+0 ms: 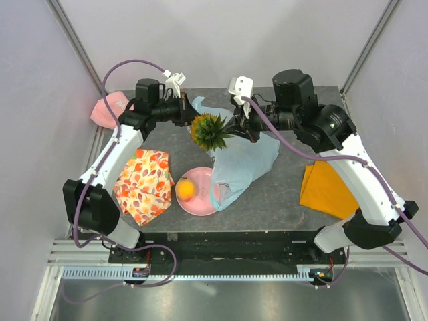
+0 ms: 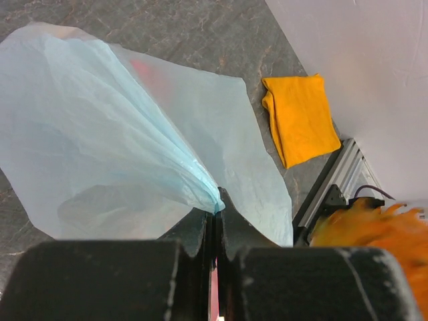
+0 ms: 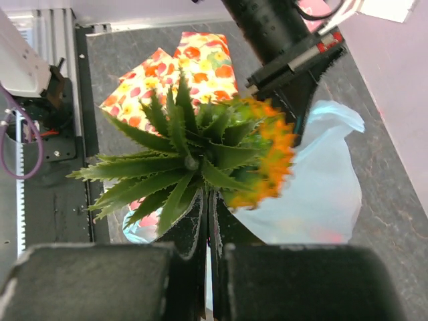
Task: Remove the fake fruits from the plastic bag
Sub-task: Place the fake fruit on the plate.
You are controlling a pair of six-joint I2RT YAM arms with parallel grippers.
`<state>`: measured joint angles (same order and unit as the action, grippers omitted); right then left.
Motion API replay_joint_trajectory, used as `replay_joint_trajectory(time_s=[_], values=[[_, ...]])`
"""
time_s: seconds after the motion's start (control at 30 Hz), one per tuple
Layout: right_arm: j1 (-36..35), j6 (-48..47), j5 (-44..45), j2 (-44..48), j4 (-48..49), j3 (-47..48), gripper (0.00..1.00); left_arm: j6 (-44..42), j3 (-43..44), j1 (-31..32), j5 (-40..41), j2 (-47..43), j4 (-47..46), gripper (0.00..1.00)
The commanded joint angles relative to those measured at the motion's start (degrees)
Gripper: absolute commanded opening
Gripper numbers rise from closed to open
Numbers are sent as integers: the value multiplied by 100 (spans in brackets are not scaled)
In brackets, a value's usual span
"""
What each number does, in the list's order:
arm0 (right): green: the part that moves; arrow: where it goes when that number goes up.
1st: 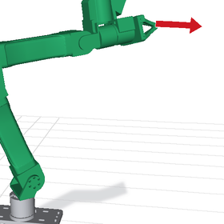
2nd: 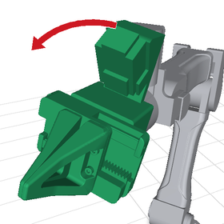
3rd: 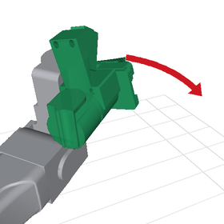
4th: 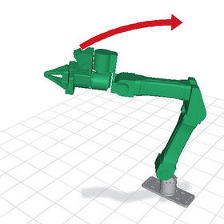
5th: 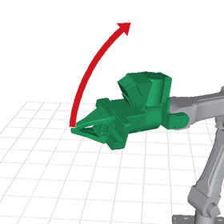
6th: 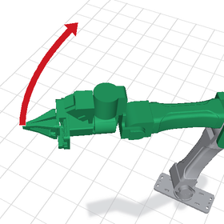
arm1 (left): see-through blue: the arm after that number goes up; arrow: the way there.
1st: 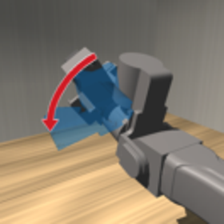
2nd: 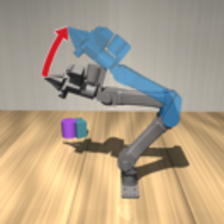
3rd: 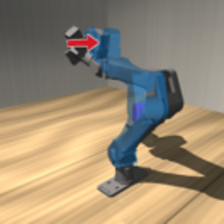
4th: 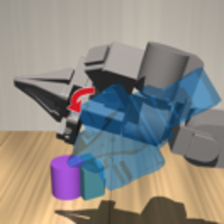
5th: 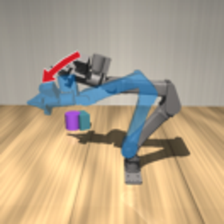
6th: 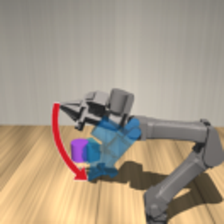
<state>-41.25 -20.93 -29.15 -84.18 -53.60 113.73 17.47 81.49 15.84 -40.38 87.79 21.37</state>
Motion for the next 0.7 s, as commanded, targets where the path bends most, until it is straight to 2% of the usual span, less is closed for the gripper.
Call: replay_joint_trajectory(time_s=[0.0, 0.2, 0.43, 0.67], values=[[-84, 229, -546, 51, 298, 10, 0, -253, 384, -2, 22, 168, -18, 2], [-392, 458, -794, -256, 895, -816, 0, -359, 631, -28, 22, 107, -1, 1], [-427, 730, -794, -1117, 1369, -1099, 0, -306, 614, -28, -145, -51, 8, 2], [-427, 1108, -601, -1531, 1625, -1239, 0, -87, 596, -28, -295, -227, -115, 1]])
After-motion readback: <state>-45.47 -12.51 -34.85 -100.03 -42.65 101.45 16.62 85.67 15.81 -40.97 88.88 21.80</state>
